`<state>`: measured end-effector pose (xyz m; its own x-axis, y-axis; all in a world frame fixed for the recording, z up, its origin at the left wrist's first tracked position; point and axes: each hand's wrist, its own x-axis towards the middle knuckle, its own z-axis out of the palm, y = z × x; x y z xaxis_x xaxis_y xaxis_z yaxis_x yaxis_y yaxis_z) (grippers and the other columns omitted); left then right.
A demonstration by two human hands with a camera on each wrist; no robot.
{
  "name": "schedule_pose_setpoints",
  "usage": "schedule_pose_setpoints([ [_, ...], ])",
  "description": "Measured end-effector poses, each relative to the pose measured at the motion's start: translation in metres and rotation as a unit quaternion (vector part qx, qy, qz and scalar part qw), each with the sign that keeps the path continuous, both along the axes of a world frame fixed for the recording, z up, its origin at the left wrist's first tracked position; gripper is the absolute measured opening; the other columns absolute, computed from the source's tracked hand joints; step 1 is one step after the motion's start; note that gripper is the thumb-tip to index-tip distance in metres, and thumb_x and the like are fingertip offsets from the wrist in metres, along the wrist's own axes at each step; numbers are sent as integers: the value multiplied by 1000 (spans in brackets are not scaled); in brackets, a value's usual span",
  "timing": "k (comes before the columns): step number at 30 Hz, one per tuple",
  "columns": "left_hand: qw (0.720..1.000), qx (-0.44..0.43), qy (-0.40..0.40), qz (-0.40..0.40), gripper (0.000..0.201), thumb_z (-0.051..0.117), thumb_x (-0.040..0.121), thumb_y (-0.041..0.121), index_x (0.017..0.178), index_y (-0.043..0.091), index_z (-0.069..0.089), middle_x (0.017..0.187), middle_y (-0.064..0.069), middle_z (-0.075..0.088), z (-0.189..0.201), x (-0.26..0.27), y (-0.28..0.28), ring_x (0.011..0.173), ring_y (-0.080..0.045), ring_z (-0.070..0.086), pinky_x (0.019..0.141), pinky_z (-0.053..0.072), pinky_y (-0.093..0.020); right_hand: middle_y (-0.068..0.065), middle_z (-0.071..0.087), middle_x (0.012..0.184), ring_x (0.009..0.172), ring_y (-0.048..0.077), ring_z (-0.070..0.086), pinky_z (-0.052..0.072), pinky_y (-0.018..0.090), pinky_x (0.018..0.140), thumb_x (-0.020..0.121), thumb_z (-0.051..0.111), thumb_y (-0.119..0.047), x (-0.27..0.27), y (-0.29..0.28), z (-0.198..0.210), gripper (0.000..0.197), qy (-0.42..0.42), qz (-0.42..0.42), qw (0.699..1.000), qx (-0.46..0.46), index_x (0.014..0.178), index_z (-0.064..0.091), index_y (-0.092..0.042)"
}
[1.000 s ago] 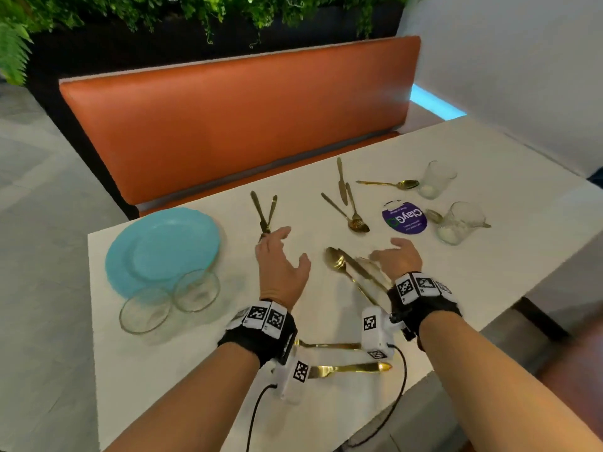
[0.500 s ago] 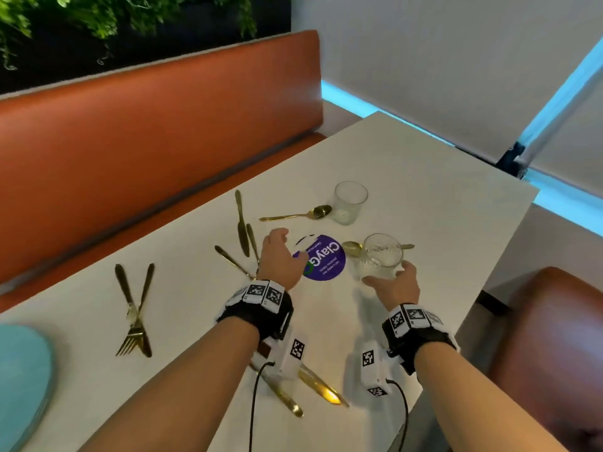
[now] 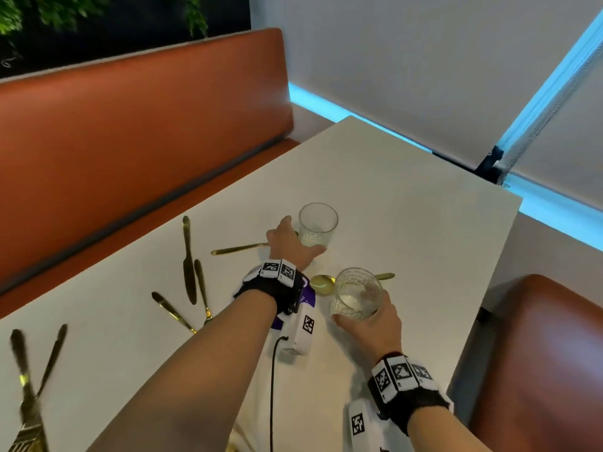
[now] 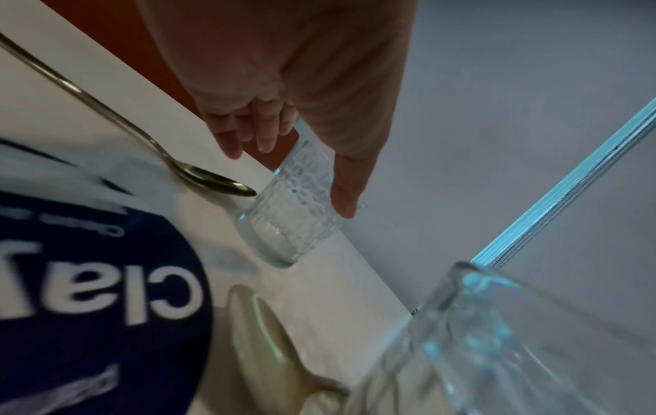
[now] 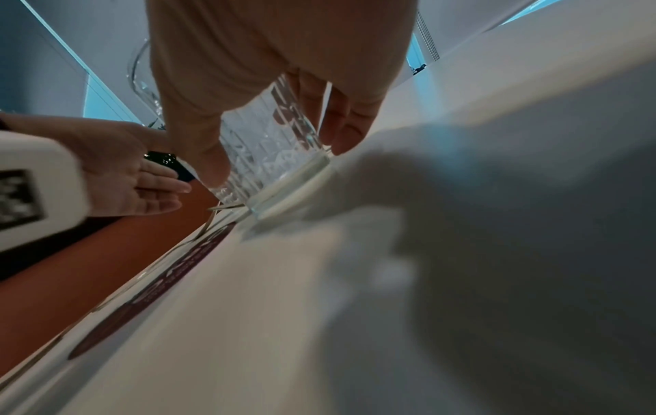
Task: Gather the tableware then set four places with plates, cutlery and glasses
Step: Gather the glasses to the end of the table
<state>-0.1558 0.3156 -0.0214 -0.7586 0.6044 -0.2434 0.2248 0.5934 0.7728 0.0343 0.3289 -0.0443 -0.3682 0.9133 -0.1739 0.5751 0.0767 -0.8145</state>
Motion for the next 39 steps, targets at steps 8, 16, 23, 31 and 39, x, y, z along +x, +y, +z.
schedule_pose_setpoints([
  [8, 999, -37, 0, 21, 101, 83, 63, 42, 144, 17, 29, 132, -15, 43, -11, -4, 27, 126, -30, 33, 101, 38, -33, -2, 55, 105, 95, 14, 51, 40, 19, 81, 56, 88, -22, 14, 18, 2, 74, -14, 20, 999, -33, 120, 51, -19],
  [16, 999, -13, 24, 37, 83, 80, 67, 42, 136, 15, 43, 126, -11, 51, -16, -1, 31, 123, -28, 37, 99, 38, -32, -17, 55, 89, 85, 8, 55, 39, 5, 61, 57, 88, -14, 24, 25, 12, 63, 19, 31, 999, -27, 103, 48, -27],
  [23, 997, 54, 27, 36, 81, 81, 66, 37, 135, 16, 44, 125, -9, 51, 7, 19, -2, 125, -25, 33, 99, 38, -30, -5, 56, 101, 97, 14, 55, 44, 23, 84, 59, 88, -16, 22, 20, 26, 69, 13, 27, 1000, -9, 119, 53, -13],
  [31, 994, 88, 40, 47, 77, 81, 67, 35, 133, 16, 45, 114, -3, 51, 55, 47, -111, 127, -21, 35, 97, 41, -30, 3, 62, 116, 104, 16, 56, 41, 21, 86, 57, 89, -20, 25, -34, 50, 75, 39, 31, 999, 8, 123, 52, -14],
  [39, 980, 170, 19, 101, 77, 85, 64, 27, 131, 16, 49, 115, 7, 57, 80, 103, -263, 105, -6, 53, 81, 41, -16, -2, 58, 109, 103, 15, 55, 38, 21, 84, 59, 88, -20, 38, -153, 67, 74, 33, 108, 994, -4, 123, 52, -14],
])
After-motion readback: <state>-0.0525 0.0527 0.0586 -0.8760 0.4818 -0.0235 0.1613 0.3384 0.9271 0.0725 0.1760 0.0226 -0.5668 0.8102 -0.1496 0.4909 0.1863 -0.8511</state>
